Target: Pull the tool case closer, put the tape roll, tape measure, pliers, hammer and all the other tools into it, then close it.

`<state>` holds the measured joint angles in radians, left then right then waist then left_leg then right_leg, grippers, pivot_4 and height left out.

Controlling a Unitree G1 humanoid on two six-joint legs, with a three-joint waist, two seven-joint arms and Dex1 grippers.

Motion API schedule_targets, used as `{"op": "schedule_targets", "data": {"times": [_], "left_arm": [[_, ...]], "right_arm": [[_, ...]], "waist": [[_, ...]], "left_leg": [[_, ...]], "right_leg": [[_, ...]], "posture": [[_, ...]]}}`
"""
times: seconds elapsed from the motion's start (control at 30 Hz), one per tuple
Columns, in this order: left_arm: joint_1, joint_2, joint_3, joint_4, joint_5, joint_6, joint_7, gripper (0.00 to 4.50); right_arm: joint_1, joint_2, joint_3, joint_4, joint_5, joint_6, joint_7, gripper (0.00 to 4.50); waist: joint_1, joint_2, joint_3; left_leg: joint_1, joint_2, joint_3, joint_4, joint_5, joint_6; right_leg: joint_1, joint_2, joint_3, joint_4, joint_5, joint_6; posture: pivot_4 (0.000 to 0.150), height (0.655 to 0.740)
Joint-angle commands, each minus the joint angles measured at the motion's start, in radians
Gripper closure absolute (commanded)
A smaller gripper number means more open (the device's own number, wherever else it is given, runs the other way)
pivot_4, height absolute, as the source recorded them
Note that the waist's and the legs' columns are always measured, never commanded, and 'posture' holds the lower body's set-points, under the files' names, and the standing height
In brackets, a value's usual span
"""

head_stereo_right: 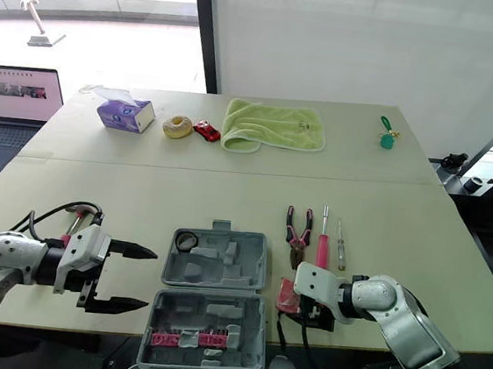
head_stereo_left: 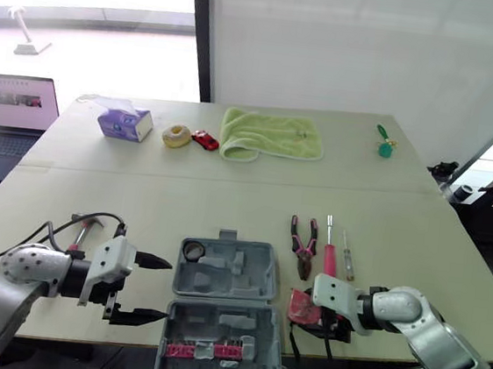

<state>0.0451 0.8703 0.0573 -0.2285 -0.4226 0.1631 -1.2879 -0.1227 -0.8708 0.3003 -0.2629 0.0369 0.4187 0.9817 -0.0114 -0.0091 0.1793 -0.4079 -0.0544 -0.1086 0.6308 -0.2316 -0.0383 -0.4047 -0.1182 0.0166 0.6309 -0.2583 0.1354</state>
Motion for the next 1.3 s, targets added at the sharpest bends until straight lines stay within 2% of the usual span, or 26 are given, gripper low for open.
{"op": "schedule_targets", "data": {"times": [0.03, 0.1, 0.2, 0.23, 0.3, 0.5, 0.77, 0.93, 1.3], "left_arm": [[0.001, 0.010, 0.039, 0.015, 0.007, -0.022, 0.014, 0.00], [0.003, 0.009, 0.045, 0.027, 0.009, -0.026, 0.024, 0.00], [0.019, 0.004, 0.055, 0.037, 0.014, -0.036, 0.046, 0.00], [0.024, 0.000, 0.057, 0.037, 0.016, -0.039, 0.056, 0.00], [0.038, -0.012, 0.061, 0.032, 0.018, -0.048, 0.074, 0.00], [0.094, -0.041, 0.079, -0.009, 0.022, -0.048, 0.127, 0.00], [0.177, -0.045, 0.109, -0.062, 0.034, -0.059, 0.182, 0.00], [0.192, -0.044, 0.115, -0.076, 0.031, -0.055, 0.199, 0.00], [0.186, -0.045, 0.103, -0.070, 0.037, -0.059, 0.204, 0.00]], "right_arm": [[-0.069, -0.011, -0.054, -0.133, 0.058, 0.106, 0.031, 1.62], [-0.141, -0.025, -0.051, -0.186, 0.067, 0.156, 0.059, 1.62], [-0.355, -0.045, 0.036, -0.198, 0.032, 0.293, 0.129, 1.62], [-0.423, -0.038, 0.060, -0.184, 0.053, 0.327, 0.170, 1.62], [-0.572, 0.014, 0.086, -0.129, 0.185, 0.560, 0.253, 1.62], [-0.800, 0.103, 0.328, 0.111, 0.024, 0.427, 0.312, 1.62], [-0.868, 0.265, 0.500, 0.351, -0.178, 0.231, 0.248, 1.62], [-0.849, 0.322, 0.518, 0.397, -0.241, 0.180, 0.227, 1.62], [-0.812, 0.356, 0.503, 0.403, -0.316, 0.138, 0.229, 1.62]], "waist": [[-0.003, 0.000, 0.000], [-0.005, 0.000, 0.000], [-0.008, 0.001, 0.001], [-0.007, 0.001, 0.001], [-0.006, 0.001, 0.001], [-0.001, 0.001, 0.001], [-0.009, 0.001, 0.001], [-0.007, 0.001, 0.001], [-0.009, 0.002, 0.001]], "left_leg": [[0.000, 0.000, 0.000, 0.000, 0.000, 0.000], [0.000, 0.000, 0.000, 0.000, 0.000, 0.000], [0.000, 0.001, 0.000, 0.000, 0.000, 0.000], [0.000, 0.001, 0.000, 0.000, 0.000, 0.000], [0.000, 0.001, 0.000, -0.001, 0.000, 0.000], [-0.001, 0.000, 0.000, -0.001, 0.000, 0.000], [-0.001, -0.001, 0.000, -0.002, 0.000, -0.001], [-0.001, -0.001, 0.000, -0.002, 0.001, -0.001], [-0.001, -0.001, 0.000, -0.002, 0.001, -0.001]], "right_leg": [[0.000, 0.000, 0.000, 0.000, 0.000, 0.000], [-0.001, 0.000, 0.000, 0.000, 0.000, 0.000], [-0.002, 0.000, 0.000, 0.000, 0.000, 0.000], [-0.002, 0.000, 0.000, 0.000, 0.000, 0.000], [-0.002, 0.000, -0.001, 0.000, 0.001, 0.001], [-0.002, -0.001, -0.001, 0.000, 0.002, 0.002], [-0.005, 0.000, -0.001, 0.002, 0.002, 0.002], [-0.005, 0.000, -0.001, 0.002, 0.002, 0.002], [-0.005, 0.001, -0.001, 0.003, 0.002, 0.002]], "posture": [[0.150, 0.7400], [0.150, 0.7400], [0.150, 0.7400], [0.150, 0.7400], [0.150, 0.7400], [0.150, 0.7400], [0.150, 0.7400], [0.150, 0.7400], [0.150, 0.7400]]}}
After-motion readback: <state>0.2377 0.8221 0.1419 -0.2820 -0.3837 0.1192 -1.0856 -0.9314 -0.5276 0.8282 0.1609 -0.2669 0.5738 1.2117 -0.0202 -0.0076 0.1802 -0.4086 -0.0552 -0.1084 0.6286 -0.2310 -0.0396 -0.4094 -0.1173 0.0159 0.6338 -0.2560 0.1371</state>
